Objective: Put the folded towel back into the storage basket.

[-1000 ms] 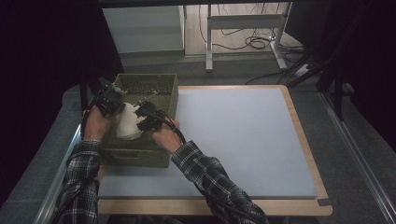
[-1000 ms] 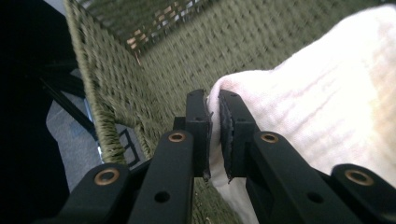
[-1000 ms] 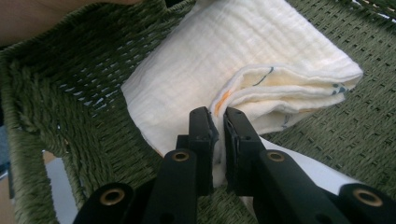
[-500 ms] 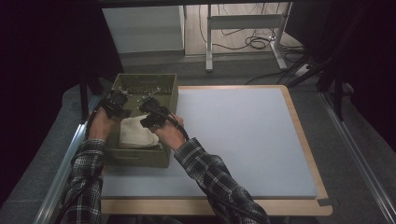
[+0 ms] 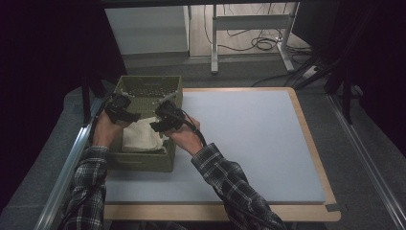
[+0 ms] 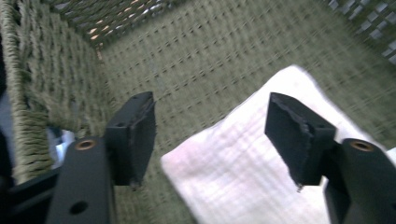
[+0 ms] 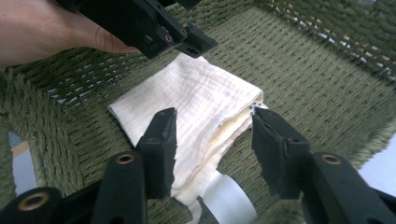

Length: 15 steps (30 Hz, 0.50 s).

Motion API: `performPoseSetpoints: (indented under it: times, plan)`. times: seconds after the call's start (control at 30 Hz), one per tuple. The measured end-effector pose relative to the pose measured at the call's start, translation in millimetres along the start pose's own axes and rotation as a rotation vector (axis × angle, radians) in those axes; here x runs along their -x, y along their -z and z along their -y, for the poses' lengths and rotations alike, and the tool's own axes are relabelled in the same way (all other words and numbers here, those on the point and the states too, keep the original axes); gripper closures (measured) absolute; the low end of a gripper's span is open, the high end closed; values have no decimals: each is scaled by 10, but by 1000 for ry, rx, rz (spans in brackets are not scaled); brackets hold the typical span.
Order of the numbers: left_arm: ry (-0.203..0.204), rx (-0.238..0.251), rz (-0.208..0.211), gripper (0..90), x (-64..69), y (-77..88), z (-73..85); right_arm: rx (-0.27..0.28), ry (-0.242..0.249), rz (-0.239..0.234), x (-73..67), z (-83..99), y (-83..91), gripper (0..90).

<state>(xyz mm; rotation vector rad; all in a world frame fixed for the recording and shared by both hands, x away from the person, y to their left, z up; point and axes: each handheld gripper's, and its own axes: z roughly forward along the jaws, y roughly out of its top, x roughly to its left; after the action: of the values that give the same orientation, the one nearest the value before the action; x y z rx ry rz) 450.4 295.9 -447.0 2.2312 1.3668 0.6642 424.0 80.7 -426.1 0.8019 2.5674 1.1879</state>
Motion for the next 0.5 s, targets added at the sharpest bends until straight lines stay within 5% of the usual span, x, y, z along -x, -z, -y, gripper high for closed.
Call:
performPoseSetpoints:
  times: [0.2, 0.5]
  plan:
    - [75, 73, 69, 199, 23, 80, 20, 27, 28, -1, 32, 53, 99, 373]
    - [113, 133, 131, 92, 155, 212, -5, 63, 20, 4, 177, 181, 294, 280]
